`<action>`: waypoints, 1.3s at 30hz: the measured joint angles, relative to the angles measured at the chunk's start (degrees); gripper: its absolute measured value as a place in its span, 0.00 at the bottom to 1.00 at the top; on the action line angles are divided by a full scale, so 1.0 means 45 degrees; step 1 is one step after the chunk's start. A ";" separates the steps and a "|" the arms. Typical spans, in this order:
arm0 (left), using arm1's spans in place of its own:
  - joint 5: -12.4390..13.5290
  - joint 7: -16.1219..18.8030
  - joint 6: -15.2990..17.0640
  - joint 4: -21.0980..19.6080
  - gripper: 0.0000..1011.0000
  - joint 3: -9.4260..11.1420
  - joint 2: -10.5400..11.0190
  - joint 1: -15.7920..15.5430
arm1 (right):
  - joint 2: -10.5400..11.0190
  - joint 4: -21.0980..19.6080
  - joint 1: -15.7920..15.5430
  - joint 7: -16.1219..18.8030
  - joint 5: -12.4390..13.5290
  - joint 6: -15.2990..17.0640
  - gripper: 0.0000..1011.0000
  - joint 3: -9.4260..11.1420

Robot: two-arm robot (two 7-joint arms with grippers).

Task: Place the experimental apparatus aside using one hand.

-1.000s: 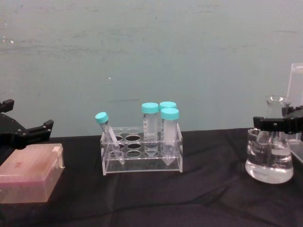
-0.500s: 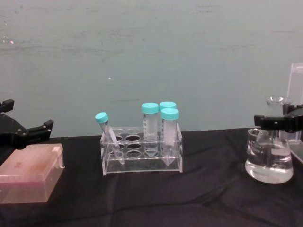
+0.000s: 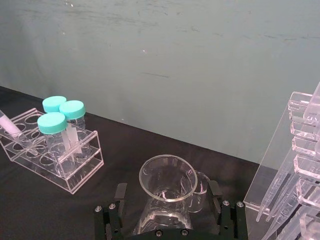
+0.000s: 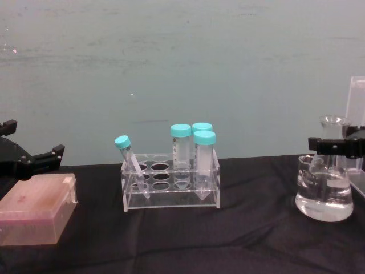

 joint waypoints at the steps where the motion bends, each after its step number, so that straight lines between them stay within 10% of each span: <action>1: 0.0000 -0.0001 0.0000 0.0000 0.99 0.0000 0.0000 0.0000 | 0.0008 -0.0060 -0.0038 -0.0001 0.0026 0.0022 0.99 0.0019; 39: 0.0000 -0.0001 0.0000 0.0001 0.99 0.0001 0.0000 0.0000 | 0.0283 -0.1634 -0.1114 -0.0457 0.0392 0.0407 0.99 0.0479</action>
